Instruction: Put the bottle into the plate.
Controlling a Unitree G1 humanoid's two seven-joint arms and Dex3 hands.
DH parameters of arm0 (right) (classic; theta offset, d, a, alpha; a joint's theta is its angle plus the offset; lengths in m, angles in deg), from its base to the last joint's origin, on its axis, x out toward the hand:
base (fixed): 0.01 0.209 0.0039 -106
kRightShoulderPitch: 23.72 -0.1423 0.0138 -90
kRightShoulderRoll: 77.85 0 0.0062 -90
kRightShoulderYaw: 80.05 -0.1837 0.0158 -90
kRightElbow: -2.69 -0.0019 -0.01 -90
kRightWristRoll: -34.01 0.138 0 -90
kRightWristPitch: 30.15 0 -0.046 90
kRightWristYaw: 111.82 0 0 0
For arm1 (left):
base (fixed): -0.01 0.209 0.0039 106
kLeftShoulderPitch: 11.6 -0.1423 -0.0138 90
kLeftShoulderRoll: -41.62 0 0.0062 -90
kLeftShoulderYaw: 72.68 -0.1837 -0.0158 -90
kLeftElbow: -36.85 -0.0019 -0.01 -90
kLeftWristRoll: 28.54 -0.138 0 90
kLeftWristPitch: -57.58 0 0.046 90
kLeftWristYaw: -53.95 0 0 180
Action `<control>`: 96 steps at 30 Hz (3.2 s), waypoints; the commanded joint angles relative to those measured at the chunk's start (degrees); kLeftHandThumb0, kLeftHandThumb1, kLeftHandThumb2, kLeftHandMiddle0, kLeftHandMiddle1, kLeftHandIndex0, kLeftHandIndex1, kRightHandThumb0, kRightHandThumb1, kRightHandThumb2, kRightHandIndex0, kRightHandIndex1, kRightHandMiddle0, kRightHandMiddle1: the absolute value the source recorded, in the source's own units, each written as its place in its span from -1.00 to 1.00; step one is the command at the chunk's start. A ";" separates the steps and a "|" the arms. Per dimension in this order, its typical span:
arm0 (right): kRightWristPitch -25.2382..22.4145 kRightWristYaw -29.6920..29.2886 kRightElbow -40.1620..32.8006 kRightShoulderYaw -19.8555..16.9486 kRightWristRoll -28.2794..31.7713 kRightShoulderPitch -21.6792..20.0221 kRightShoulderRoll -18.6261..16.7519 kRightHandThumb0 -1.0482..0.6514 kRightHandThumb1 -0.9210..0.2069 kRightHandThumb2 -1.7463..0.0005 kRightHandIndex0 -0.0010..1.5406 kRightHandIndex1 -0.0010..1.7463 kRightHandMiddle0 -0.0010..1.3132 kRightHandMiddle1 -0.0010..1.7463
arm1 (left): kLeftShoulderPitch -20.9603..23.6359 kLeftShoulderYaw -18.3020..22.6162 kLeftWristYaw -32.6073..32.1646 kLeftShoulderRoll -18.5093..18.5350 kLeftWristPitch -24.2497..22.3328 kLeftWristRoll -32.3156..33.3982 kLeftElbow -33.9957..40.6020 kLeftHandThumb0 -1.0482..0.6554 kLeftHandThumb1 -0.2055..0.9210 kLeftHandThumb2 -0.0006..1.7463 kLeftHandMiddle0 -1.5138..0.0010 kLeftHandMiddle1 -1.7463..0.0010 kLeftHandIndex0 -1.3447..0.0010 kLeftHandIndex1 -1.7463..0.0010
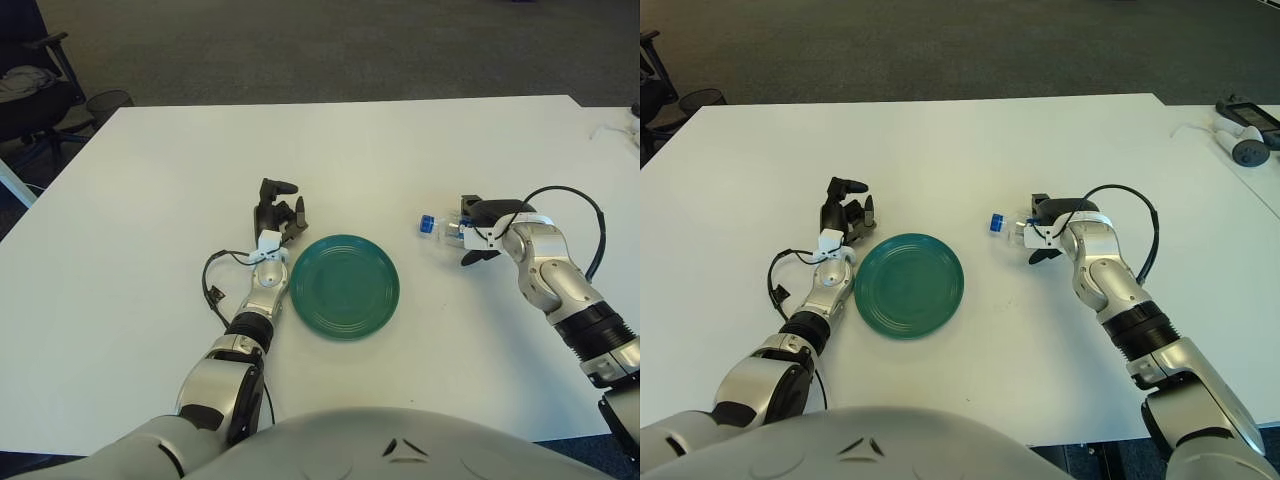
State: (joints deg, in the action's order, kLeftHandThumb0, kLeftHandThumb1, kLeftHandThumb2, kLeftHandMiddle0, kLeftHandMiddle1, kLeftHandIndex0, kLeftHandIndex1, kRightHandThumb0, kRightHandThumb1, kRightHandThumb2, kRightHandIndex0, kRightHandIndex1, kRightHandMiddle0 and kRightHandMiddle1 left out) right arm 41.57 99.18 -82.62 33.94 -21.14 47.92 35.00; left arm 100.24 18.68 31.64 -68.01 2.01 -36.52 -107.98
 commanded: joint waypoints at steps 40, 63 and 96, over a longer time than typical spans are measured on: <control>17.12 -33.22 2.18 -14.51 17.23 6.30 -7.88 0.23 0.63 -0.92 0.08 1.00 -0.05 1.00 | -3.97 0.17 0.48 0.79 -1.52 0.04 -2.16 -0.23 0.52 0.02 -0.18 -1.00 0.45 -1.00; 11.10 -27.69 -15.40 -14.93 18.12 3.42 -12.20 0.23 0.51 -0.84 0.02 1.00 -0.12 1.00 | -4.17 0.62 2.56 1.44 -2.57 1.07 -1.19 -0.23 0.52 0.02 -0.19 -1.00 0.45 -1.00; 21.51 -15.25 -19.82 -0.14 22.55 -0.27 -23.26 0.23 0.36 -0.69 0.02 0.86 -0.23 1.00 | -3.66 0.63 -0.94 1.96 1.61 -0.48 -3.59 -0.23 0.52 0.02 -0.14 -1.00 0.45 -1.00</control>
State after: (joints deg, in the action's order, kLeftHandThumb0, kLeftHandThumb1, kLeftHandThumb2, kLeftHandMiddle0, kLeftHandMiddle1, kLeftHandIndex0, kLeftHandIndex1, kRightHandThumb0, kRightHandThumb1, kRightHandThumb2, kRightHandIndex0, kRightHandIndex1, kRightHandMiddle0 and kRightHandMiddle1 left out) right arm 62.01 83.29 -103.23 33.42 0.69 47.23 11.73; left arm 100.19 19.09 31.38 -67.01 3.40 -36.32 -108.01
